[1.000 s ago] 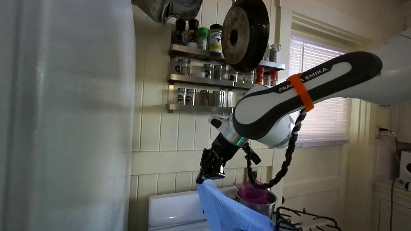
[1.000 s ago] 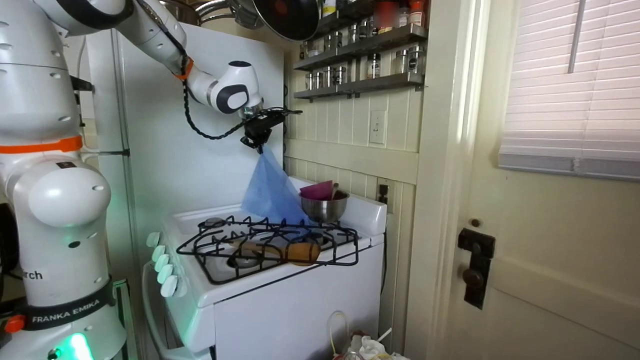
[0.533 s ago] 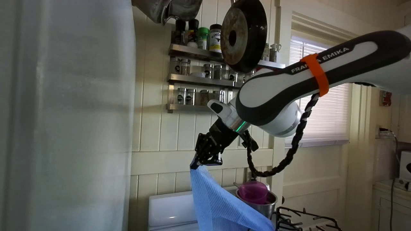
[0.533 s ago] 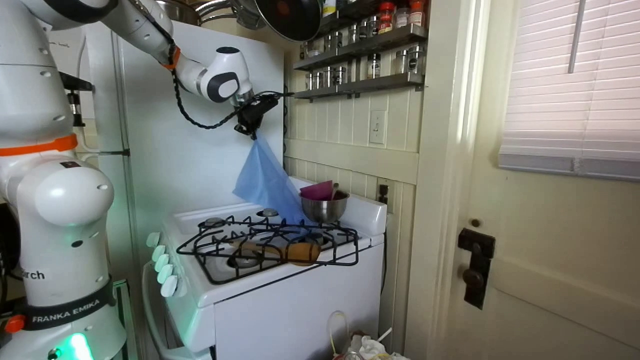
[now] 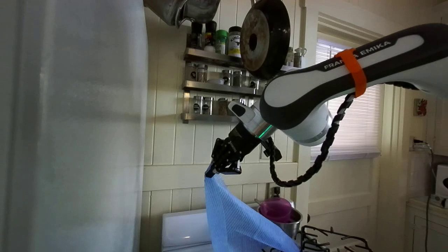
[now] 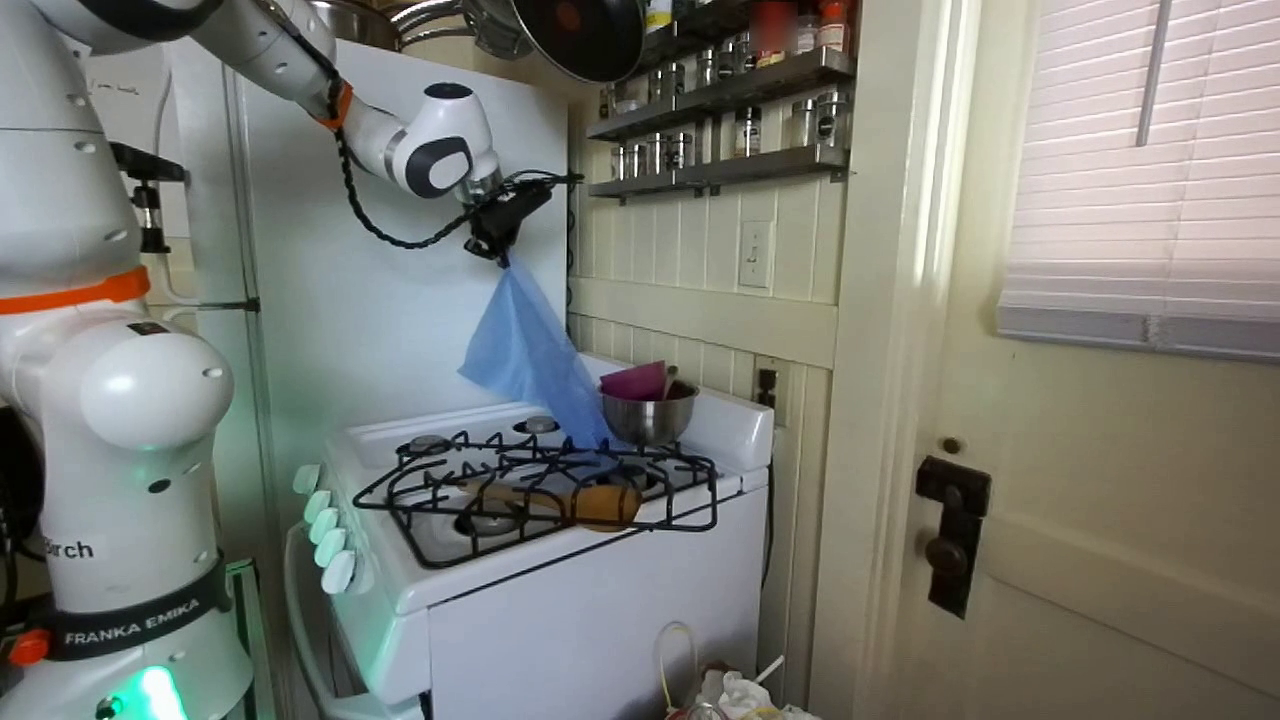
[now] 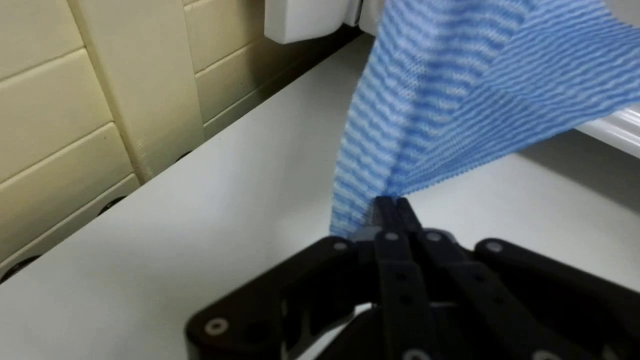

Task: Use the blue towel to wipe the stove

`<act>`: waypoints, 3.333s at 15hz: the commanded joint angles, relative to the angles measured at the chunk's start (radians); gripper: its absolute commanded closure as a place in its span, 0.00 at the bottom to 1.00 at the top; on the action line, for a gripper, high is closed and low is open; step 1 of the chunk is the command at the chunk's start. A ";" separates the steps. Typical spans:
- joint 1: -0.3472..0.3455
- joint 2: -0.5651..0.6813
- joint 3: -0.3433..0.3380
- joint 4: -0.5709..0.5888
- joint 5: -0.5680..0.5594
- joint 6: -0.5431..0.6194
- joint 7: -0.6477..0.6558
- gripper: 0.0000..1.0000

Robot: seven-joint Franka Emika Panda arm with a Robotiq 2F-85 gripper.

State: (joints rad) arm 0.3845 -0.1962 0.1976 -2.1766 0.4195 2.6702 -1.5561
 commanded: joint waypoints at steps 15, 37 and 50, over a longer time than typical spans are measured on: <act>-0.030 -0.014 -0.001 -0.043 0.050 0.095 0.059 0.99; -0.005 -0.006 0.173 -0.018 -0.047 0.333 0.199 1.00; -0.040 0.058 0.113 -0.126 -0.138 -0.032 0.473 1.00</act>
State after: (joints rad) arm 0.2667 -0.1780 0.3784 -2.3147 0.2570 2.7516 -1.0873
